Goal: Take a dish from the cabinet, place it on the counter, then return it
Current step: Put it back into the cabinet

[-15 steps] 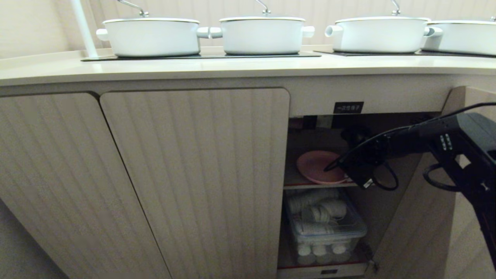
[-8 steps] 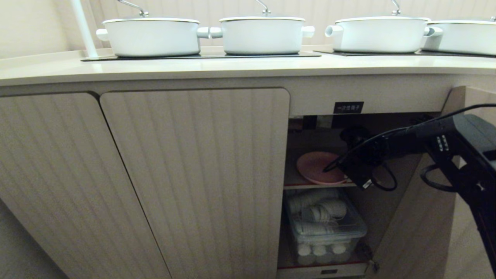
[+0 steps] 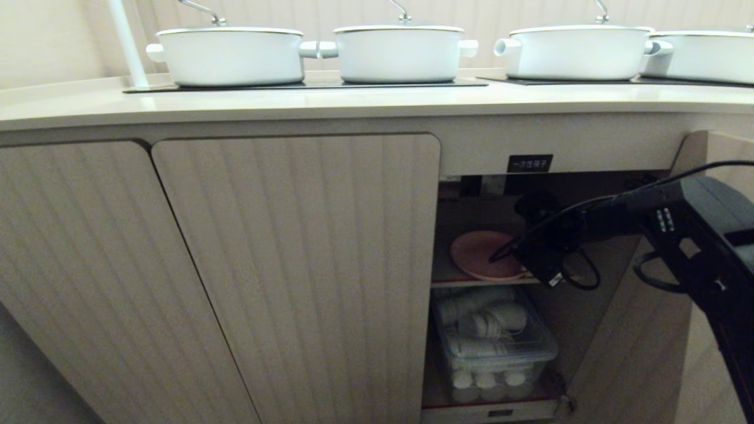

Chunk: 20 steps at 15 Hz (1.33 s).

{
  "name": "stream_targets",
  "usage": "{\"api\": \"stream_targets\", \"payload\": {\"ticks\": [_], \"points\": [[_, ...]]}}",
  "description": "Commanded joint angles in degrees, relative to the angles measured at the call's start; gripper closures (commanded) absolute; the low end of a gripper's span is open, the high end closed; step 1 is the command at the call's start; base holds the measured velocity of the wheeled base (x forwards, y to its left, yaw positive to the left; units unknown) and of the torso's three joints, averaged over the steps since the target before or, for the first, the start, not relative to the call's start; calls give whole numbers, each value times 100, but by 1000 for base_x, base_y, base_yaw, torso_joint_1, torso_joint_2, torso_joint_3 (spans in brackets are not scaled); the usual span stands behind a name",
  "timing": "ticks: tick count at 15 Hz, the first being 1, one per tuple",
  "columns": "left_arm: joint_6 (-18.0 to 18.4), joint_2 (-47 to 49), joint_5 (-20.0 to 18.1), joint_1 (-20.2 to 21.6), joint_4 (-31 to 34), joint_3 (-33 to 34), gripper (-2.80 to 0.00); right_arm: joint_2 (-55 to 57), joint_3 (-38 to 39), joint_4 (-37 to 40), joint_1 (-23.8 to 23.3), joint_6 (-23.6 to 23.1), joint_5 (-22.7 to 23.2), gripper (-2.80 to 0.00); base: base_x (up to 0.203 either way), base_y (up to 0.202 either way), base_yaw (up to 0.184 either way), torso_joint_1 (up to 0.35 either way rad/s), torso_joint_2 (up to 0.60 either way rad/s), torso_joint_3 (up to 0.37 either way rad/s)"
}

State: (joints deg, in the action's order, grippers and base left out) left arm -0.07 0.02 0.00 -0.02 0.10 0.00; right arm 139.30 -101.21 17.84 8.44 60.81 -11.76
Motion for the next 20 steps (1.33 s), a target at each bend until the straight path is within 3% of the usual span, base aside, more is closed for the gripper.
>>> {"api": "stream_targets", "payload": {"ticks": [1, 20], "points": [[0, -2, -8, 2, -1, 0, 0, 44, -4, 9, 1, 38, -20, 0, 0, 0, 0, 0, 0, 0], [1, -2, 0, -5, -1, 0, 0, 203, -207, 114, 9, 247, -28, 0, 0, 0, 0, 0, 0, 0]]}}
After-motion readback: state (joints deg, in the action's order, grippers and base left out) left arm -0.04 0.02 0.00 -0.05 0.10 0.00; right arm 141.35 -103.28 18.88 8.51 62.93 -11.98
